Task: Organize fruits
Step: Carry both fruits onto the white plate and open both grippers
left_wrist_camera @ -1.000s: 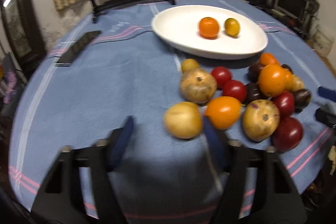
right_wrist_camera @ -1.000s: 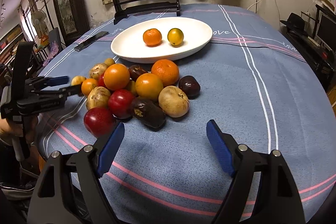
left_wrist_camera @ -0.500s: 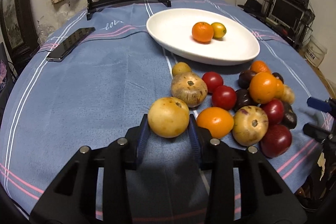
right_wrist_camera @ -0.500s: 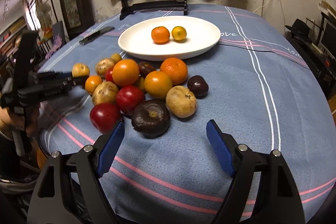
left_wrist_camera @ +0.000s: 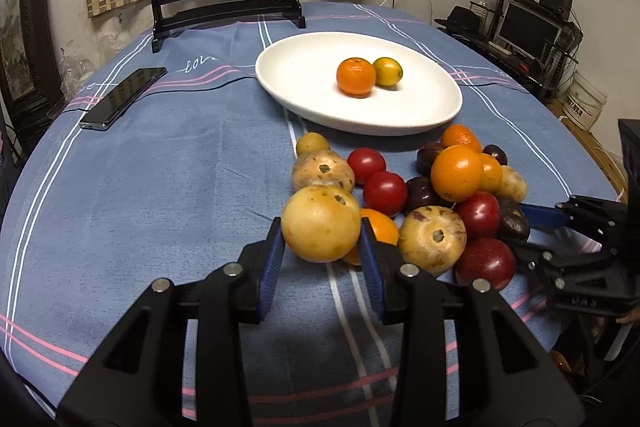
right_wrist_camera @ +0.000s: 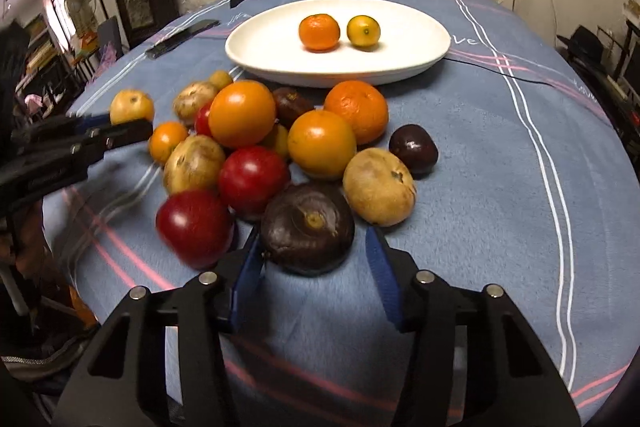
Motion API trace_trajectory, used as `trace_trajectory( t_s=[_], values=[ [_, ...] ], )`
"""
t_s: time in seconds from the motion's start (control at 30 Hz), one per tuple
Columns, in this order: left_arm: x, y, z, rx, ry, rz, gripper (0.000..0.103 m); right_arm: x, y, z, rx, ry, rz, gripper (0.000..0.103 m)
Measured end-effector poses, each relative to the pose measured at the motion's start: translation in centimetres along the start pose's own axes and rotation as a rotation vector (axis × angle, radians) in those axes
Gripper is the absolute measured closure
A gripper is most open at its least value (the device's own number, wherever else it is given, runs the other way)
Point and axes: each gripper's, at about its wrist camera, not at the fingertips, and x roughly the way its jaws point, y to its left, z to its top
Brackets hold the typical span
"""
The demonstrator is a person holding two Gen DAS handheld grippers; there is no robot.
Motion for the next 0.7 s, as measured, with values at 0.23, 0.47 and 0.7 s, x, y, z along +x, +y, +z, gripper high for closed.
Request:
trace_trajectory(
  t_s=[0.23, 0.47, 0.7],
  values=[
    [-0.1, 0.3, 0.1, -0.011, 0.001, -0.001, 0.066, -0.6, -0.4, -0.1, 0.030, -0.011, 0.047, 0.058],
    [-1.0, 0.2, 0.6, -0.007, -0.023, -0.004, 0.066, -4.3, -0.4, 0.2, 0.007, -0.086, 0.103, 0.058],
    [-1.7, -0.4, 3.2, 0.019, -0.065, -0.014, 0.066, -7.2, -1.8, 3.3, 0.042, -0.220, 0.052, 0.058]
  ],
)
